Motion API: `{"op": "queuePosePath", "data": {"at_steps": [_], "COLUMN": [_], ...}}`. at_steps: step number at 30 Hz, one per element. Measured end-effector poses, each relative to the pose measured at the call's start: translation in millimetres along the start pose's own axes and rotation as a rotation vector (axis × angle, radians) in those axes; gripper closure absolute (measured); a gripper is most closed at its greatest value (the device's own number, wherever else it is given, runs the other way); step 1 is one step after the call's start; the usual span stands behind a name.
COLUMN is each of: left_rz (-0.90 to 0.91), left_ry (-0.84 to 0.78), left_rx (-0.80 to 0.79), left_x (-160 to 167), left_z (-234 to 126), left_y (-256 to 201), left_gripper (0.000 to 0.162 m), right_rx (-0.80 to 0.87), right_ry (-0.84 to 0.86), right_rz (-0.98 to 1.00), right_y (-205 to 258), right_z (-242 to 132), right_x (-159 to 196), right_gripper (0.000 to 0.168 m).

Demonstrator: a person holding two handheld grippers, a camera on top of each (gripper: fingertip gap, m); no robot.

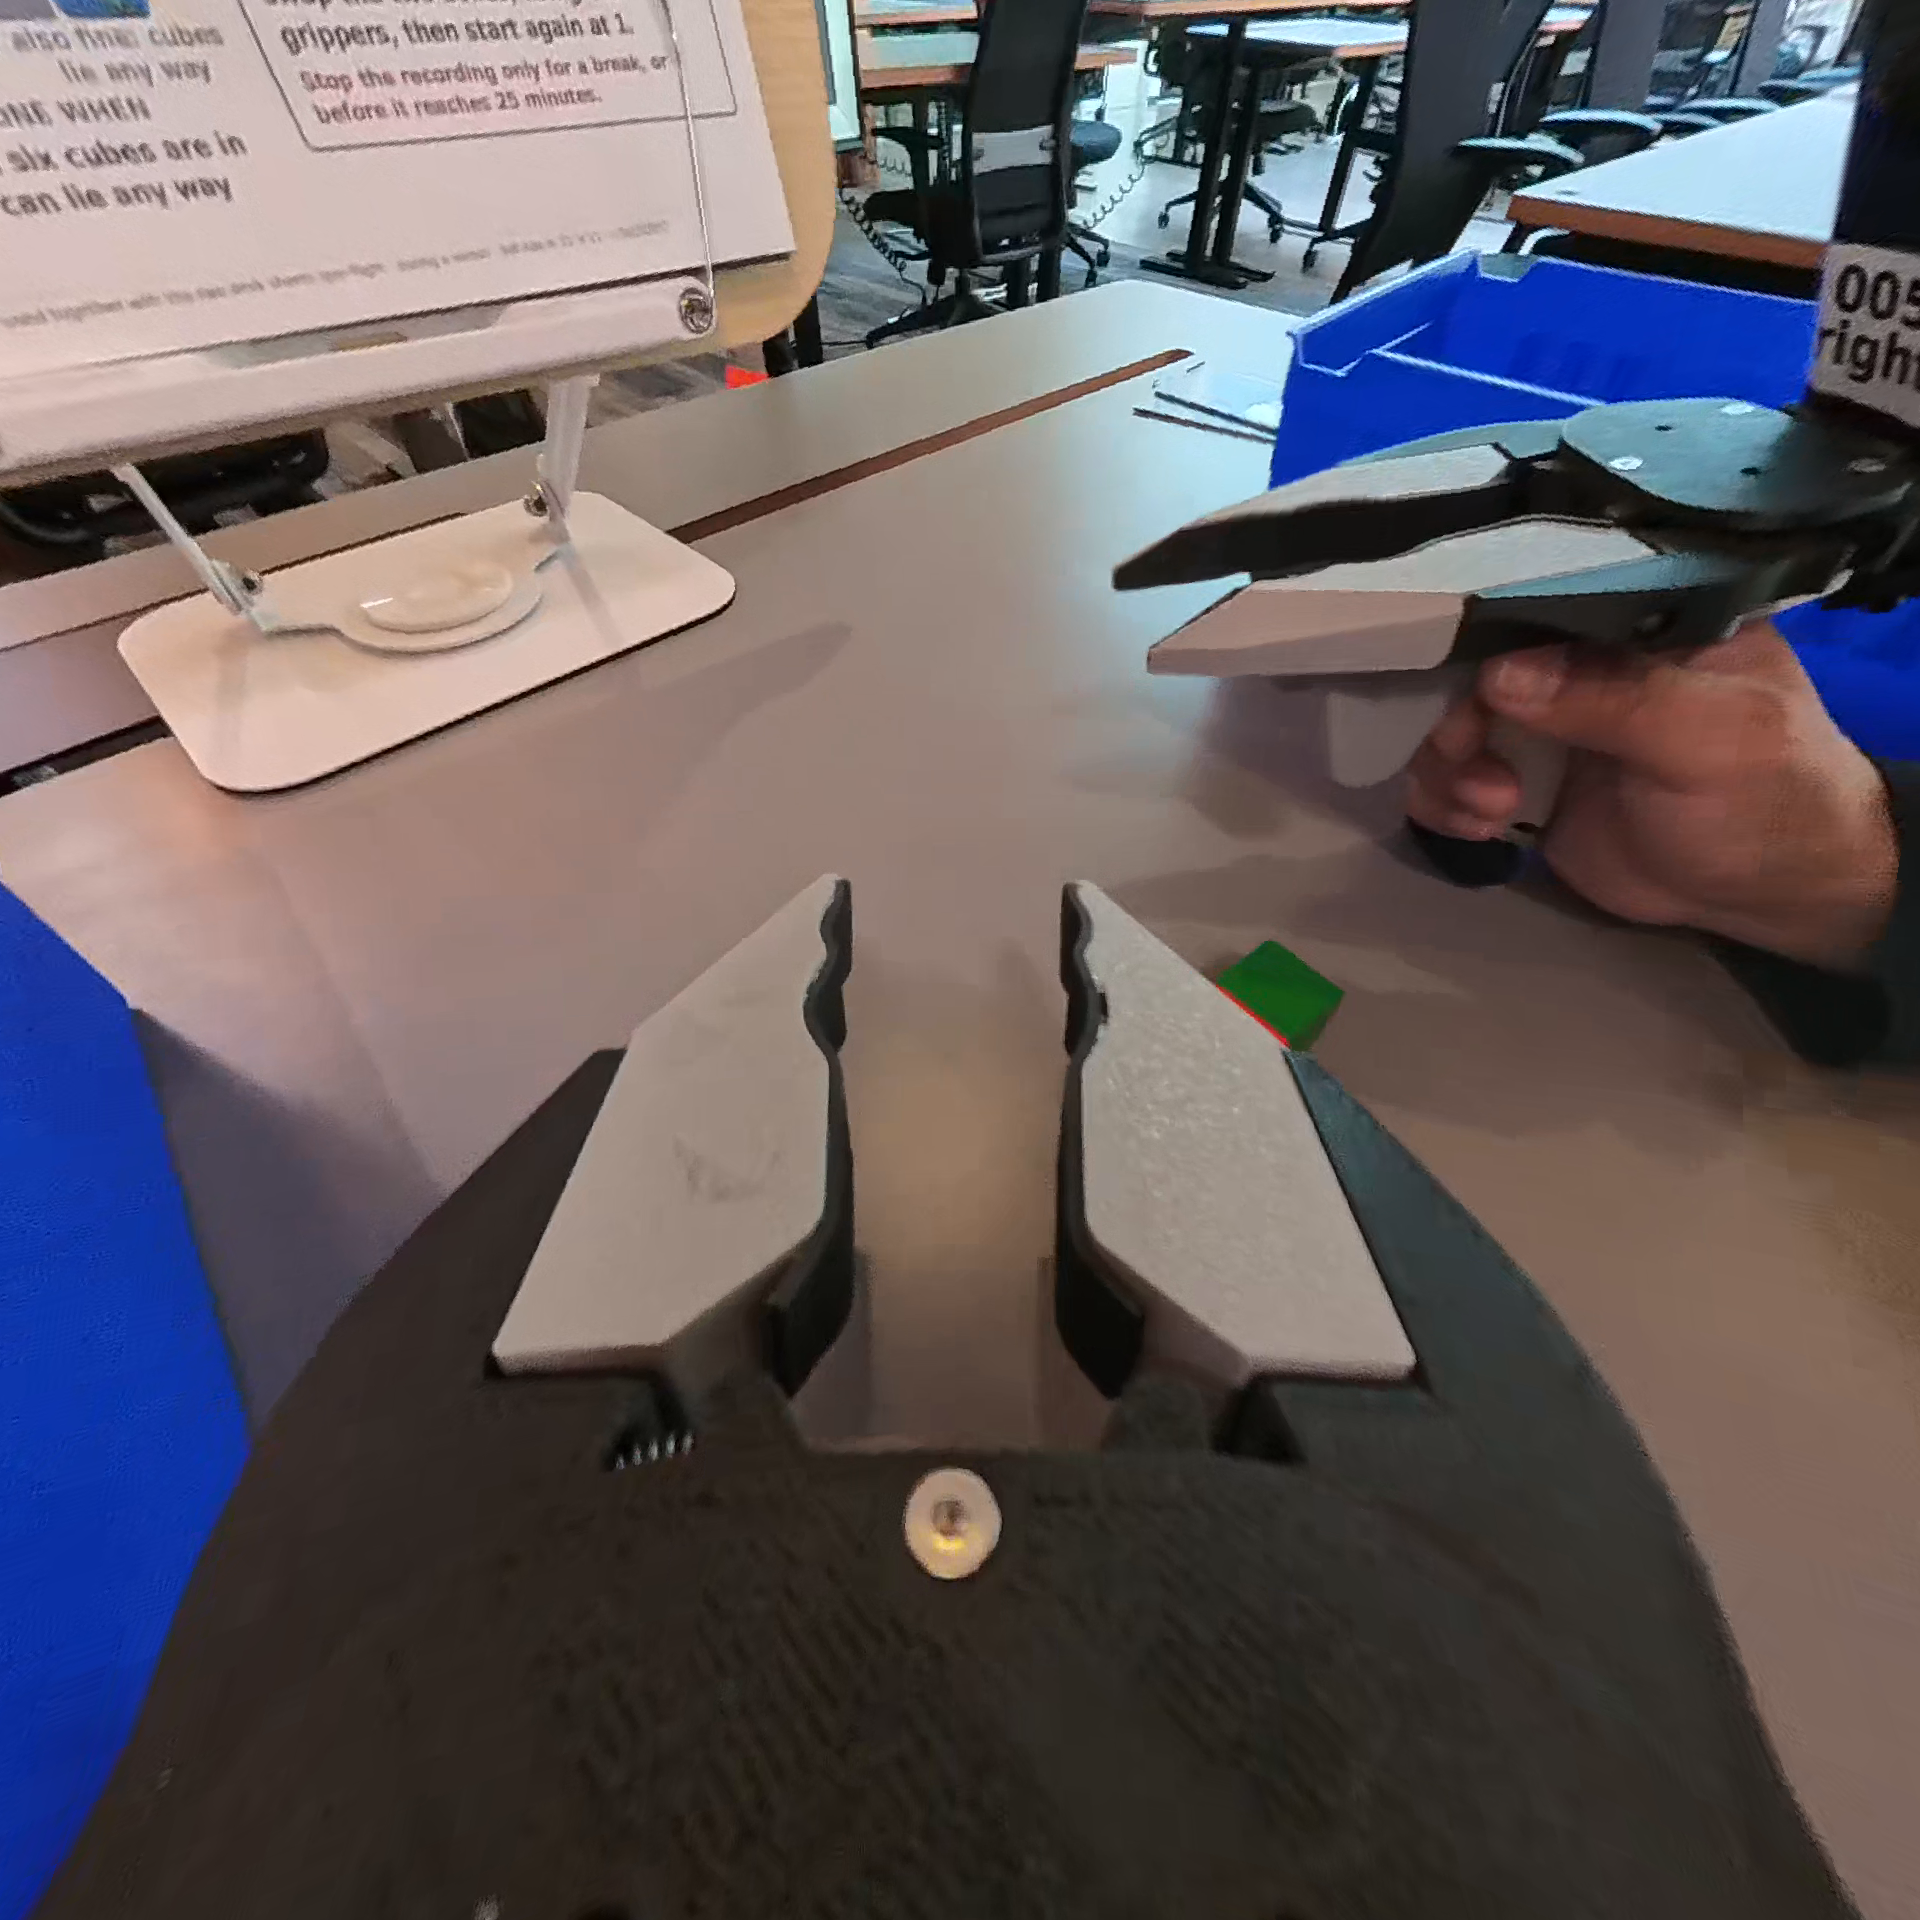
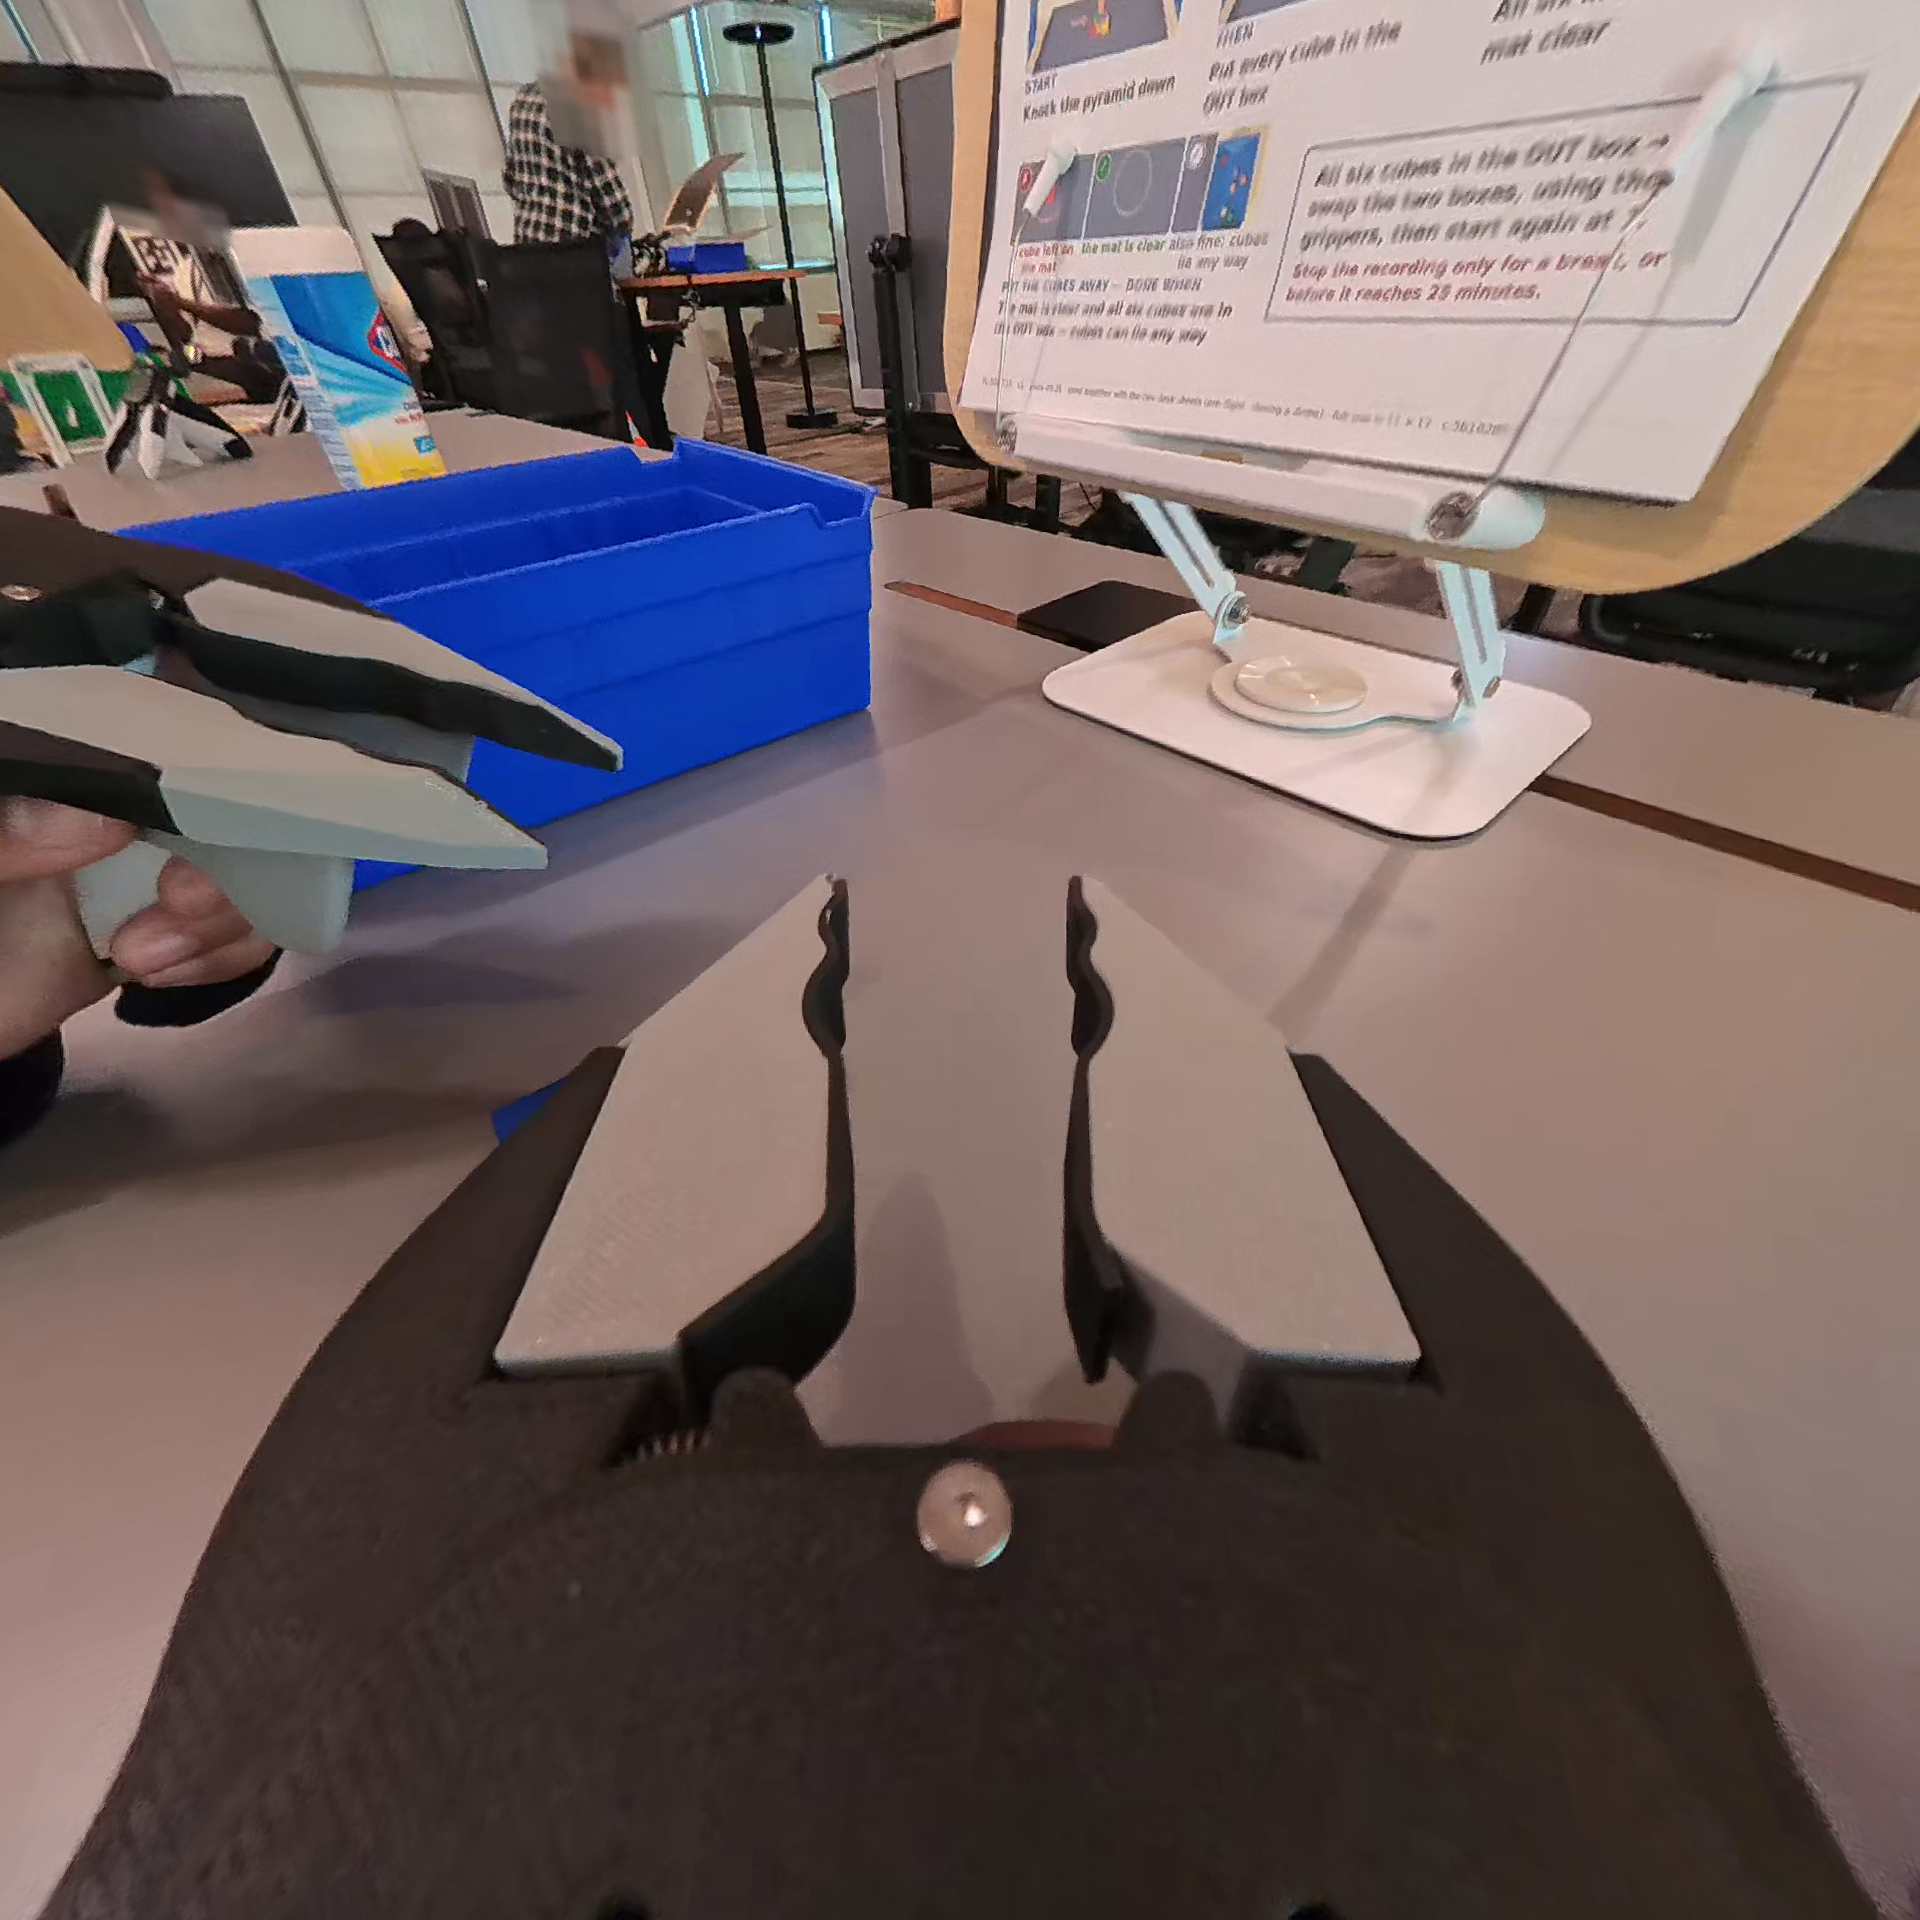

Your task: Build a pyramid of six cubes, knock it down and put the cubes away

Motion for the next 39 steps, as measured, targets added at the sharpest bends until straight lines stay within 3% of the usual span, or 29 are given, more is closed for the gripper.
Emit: {"op": "queuePosePath", "data": {"at_steps": [3,10,16,20,23,27,33,39], "left_rz": [-0.045,0.099,-0.034,0.013,0.02,0.096,0.064,0.063], "left_ry": [0.053,0.101,0.118,0.133,0.08,0.051,0.046,-0.019], "left_rx": [-0.048,-0.044,0.021,-0.044,0.003,-0.055,-0.086,-0.122], "left_x": [9.4,15.9,25.2,23.5,11.6,7.6,18.4,15.2], "left_z": [3.6,12.5,19.1,15.7,8.9,6.2,12.2,8.4], "left_y": [7.5,-12.0,-9.4,-6.6,-20.7,-20.3,-8.5,-0.6], "left_gripper": [0.122,0.117,0.113,0.112,0.11,0.11,0.109,0.106], "right_rx": [0.006,-0.027,-0.042,-0.022,-0.03,0.033,0.17,0.135], "right_ry": [0.035,0.011,0.03,0.009,-0.006,-0.066,-0.102,-0.114], "right_rz": [0.005,-0.011,0.063,0.031,-0.028,-0.138,-0.168,-0.113], "right_y": [5.0,11.3,4.2,4.6,13.0,16.1,-1.6,-14.9], "right_z": [-1.4,-3.5,1.4,-2.5,-3.7,-9.5,-19.4,-24.6], "right_x": [-1.2,-3.8,4.3,-1.3,-7.8,-17.4,-14.1,-11.2], "right_gripper": [0.132,0.135,0.136,0.134,0.134,0.135,0.132,0.124]}}
Point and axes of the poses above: each gripper's, where its closed fingertips meet, z out along the fingers, x out of its underside, y = z × x across the jaws, the point moved 7 cm from there along -z, back along the fingers, and after that the axes turned 2 degrees about -x, right-handed, at the moved point
